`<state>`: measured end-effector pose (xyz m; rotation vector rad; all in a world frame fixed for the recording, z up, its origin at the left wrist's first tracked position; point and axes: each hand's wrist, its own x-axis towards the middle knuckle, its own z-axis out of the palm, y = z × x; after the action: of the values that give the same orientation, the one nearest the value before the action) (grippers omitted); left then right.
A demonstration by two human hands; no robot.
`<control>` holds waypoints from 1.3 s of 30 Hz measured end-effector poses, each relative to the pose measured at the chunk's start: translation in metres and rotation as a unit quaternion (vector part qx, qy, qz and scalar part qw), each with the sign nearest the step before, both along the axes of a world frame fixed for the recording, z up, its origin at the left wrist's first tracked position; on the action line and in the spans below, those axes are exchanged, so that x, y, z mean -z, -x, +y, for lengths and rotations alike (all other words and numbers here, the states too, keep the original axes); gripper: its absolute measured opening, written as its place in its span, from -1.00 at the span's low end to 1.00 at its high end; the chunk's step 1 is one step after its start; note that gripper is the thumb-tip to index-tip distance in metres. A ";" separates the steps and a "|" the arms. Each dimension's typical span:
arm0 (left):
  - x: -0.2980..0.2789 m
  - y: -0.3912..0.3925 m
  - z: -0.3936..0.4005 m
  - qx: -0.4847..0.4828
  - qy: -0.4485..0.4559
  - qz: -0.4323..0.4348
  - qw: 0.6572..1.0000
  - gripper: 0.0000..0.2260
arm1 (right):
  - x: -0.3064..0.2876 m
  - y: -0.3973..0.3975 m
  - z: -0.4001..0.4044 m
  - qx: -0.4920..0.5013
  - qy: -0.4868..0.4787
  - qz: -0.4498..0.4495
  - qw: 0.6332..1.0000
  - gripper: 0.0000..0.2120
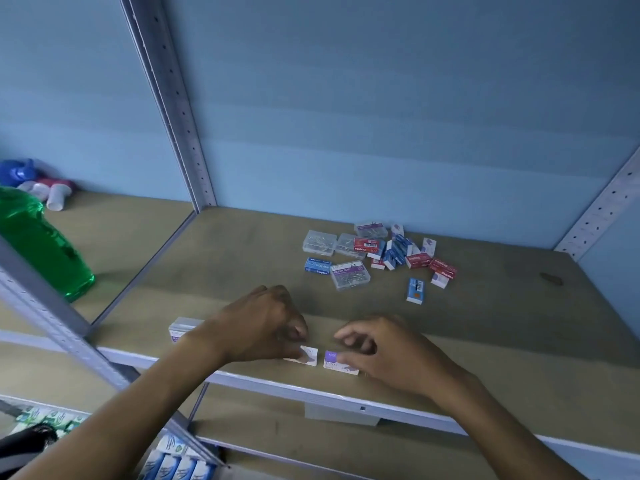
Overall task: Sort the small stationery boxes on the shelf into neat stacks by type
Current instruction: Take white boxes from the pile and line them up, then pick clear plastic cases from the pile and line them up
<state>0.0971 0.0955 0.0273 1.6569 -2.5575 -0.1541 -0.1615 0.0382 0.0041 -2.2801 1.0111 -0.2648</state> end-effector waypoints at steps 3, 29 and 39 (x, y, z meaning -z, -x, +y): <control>-0.004 0.001 -0.012 -0.033 -0.002 0.029 0.999 -0.73 | -0.004 0.012 -0.012 0.030 0.023 0.001 0.999 -0.70; 0.027 -0.026 -0.180 -0.188 -0.079 0.052 0.978 -0.46 | 0.001 -0.039 -0.114 0.008 0.101 0.069 0.992 -0.34; 0.014 -0.029 -0.182 -0.174 0.002 0.118 0.978 -0.65 | 0.003 -0.029 -0.110 0.061 0.087 0.015 0.994 -0.36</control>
<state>0.1259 -0.0867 0.0130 1.9220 -2.0631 -0.2985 -0.1322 -0.0723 0.0011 -2.3872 1.1874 -0.3845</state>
